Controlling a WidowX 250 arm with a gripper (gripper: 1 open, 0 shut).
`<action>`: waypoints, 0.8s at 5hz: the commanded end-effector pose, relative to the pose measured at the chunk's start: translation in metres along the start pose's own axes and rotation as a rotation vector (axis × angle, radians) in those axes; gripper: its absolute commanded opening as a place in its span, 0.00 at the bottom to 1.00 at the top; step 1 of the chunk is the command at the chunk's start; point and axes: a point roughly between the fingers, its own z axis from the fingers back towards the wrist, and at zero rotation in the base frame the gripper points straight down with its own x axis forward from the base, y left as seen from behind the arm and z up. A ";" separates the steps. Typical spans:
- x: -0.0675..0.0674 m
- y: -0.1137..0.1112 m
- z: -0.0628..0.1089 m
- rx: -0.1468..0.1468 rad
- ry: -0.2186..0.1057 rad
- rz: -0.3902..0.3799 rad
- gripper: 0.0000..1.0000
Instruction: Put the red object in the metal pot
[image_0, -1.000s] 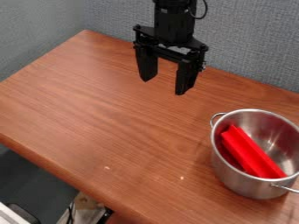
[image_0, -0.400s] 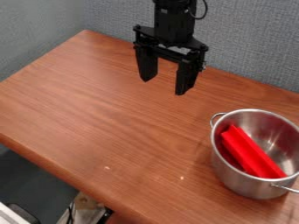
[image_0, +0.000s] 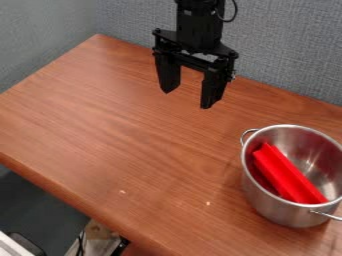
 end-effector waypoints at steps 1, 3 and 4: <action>-0.001 0.002 0.017 0.007 -0.062 0.003 1.00; -0.001 0.001 0.017 0.009 -0.065 0.003 1.00; -0.001 0.001 0.018 0.010 -0.066 0.002 1.00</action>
